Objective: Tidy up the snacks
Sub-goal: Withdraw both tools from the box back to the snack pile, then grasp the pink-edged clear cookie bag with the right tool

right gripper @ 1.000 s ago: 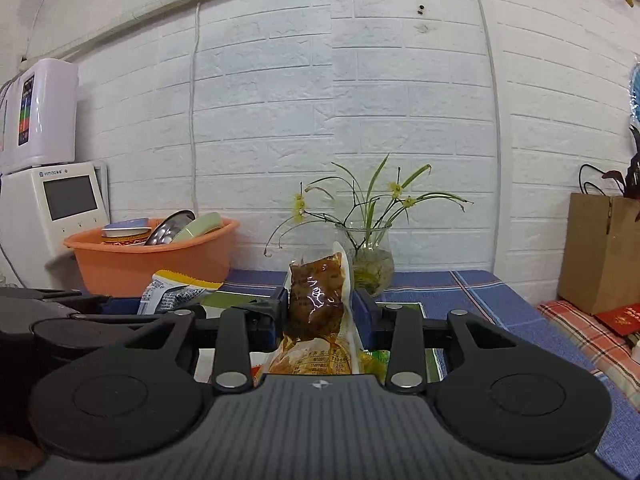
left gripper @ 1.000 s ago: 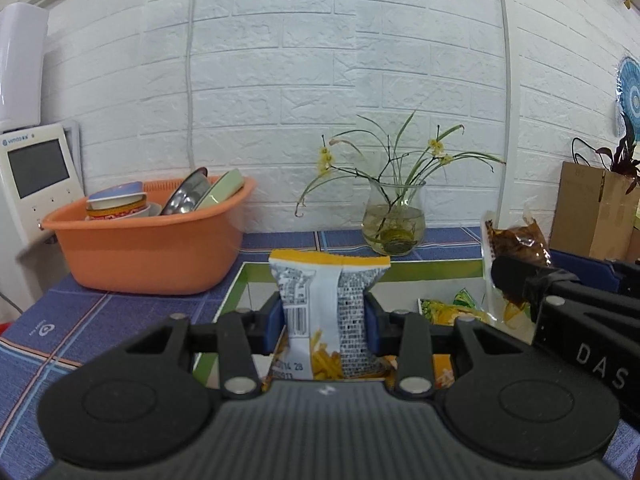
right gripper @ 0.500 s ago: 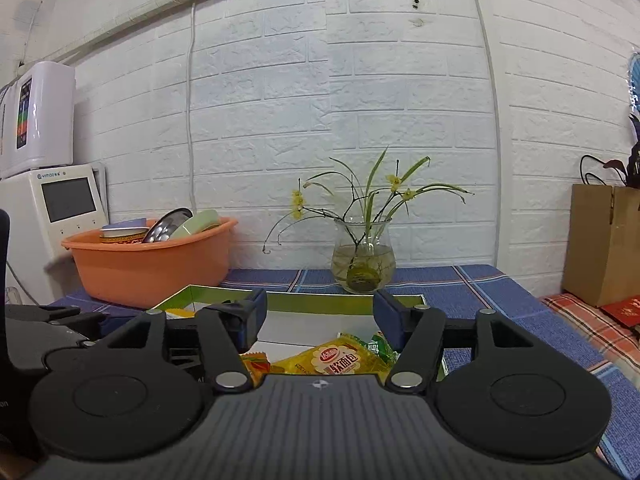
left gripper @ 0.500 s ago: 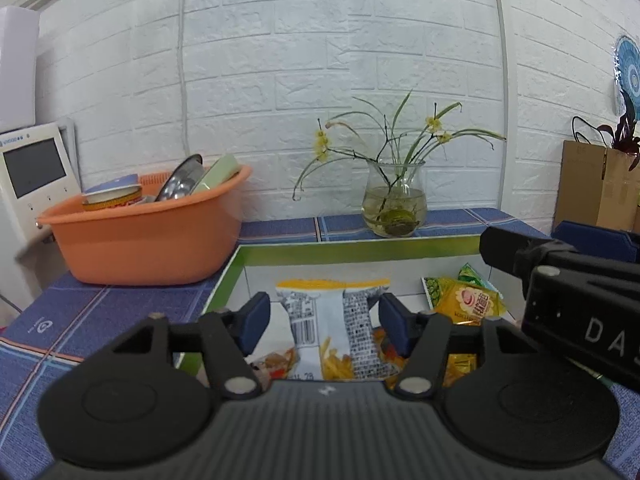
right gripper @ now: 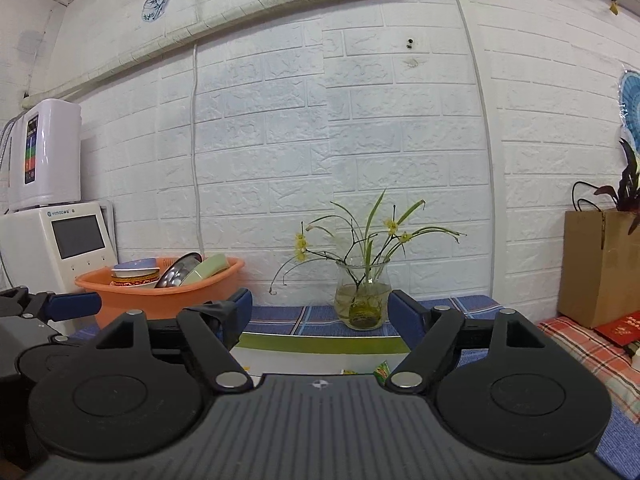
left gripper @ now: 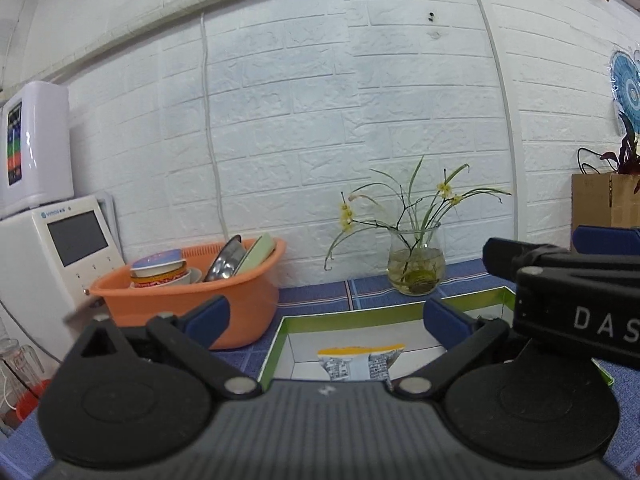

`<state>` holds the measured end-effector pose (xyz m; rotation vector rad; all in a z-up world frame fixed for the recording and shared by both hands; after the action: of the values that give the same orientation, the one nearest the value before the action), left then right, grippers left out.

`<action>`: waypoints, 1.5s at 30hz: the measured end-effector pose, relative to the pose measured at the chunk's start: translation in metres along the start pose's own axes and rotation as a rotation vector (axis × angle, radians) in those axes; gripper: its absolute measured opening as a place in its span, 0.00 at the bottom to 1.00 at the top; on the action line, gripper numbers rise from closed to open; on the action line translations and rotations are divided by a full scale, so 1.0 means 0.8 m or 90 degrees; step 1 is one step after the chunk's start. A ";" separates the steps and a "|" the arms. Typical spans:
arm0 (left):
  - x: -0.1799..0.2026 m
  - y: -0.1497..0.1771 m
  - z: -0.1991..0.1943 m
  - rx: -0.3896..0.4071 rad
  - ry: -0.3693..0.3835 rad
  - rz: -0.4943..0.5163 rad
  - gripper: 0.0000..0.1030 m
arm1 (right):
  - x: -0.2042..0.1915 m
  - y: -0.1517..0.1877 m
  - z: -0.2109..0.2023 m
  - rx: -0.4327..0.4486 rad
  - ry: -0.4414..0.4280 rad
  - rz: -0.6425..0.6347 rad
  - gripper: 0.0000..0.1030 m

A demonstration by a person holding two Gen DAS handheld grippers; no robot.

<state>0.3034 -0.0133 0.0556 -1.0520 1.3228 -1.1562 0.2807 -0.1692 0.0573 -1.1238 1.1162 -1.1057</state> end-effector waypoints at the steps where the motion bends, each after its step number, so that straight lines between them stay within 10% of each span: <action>1: 0.001 -0.001 -0.005 -0.002 0.001 0.005 1.00 | 0.000 -0.001 0.000 -0.005 -0.007 0.006 1.00; 17: -0.050 0.020 -0.116 -0.024 -0.045 -0.046 1.00 | -0.009 -0.043 -0.055 0.061 -0.057 0.069 1.00; 31: -0.110 0.125 -0.219 -0.180 -0.053 -0.104 1.00 | 0.043 0.054 -0.158 -0.211 -0.093 0.221 1.00; 45: -0.074 0.149 -0.202 -0.259 0.030 -0.156 1.00 | -0.082 0.108 -0.124 -0.398 -0.246 0.256 1.00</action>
<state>0.1487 0.0752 -0.0545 -1.5234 1.5367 -1.1181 0.1822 -0.1055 -0.0313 -1.4293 1.3311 -0.2011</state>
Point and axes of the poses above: each gripper's, at about its wrist camera, not at the fingertips, and z roughly the way its jaws point, x to its right, y to its underside, the point moved 6 cm from there along z, roughly the way its jaws point, and after that the axes turned 11 degrees about x, right-handed, at the moved point
